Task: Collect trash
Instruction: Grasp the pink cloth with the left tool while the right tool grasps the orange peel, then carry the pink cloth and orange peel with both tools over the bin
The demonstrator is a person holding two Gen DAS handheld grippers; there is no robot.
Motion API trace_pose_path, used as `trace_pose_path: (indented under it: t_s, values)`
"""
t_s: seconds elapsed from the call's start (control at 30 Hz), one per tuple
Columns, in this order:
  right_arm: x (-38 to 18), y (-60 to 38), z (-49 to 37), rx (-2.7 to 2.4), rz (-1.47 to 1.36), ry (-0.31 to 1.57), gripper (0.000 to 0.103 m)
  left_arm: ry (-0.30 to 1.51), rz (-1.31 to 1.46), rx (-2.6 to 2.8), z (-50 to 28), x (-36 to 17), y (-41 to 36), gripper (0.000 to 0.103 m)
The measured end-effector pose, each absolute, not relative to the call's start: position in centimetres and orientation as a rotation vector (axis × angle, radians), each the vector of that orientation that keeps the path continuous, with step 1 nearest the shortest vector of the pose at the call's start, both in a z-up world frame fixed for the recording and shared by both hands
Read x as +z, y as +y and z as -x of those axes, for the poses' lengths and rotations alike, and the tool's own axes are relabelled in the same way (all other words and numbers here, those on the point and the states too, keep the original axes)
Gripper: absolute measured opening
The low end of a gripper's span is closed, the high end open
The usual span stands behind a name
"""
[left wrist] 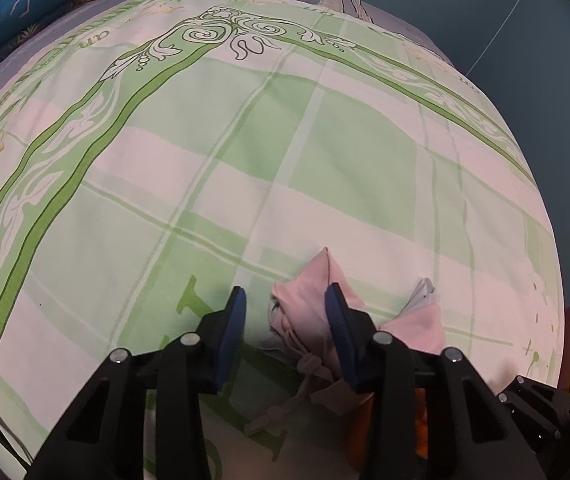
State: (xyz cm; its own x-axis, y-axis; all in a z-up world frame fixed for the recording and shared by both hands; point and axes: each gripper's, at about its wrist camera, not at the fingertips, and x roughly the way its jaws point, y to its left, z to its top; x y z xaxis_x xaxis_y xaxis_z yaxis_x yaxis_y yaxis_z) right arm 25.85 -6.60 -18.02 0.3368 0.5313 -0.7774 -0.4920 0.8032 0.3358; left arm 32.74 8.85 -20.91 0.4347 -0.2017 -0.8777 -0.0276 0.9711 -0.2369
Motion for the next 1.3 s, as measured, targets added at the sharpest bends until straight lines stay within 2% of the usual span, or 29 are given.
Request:
trace_pose_path:
  t_s: [0.1, 0.3, 0.5, 0.97, 1.3]
  values:
    - [-17.9, -6.5, -25.8, 0.665, -0.046, 1.031, 0.028, 1.119, 0.241, -0.119, -32.6, -20.9, 8.8, 0.023]
    - [-17.7, -7.0, -25.6, 0.654, -0.059, 1.028, 0.018, 1.115, 0.251, -0.110, -32.3, -20.7, 8.7, 0.016]
    - [-16.5, -8.5, -24.7, 0.659, -0.074, 1.013, 0.014, 1.112, 0.297, -0.105, -32.3, -20.1, 9.1, 0.009]
    - [-13.5, -13.1, -21.2, 0.652, -0.103, 0.961, 0.013, 1.086, 0.321, -0.138, -30.7, -17.6, 7.7, 0.007]
    - [-9.3, -20.9, -15.1, 0.577, -0.144, 0.859, 0.013, 0.963, 0.293, -0.228, -27.5, -11.7, 4.3, 0.006]
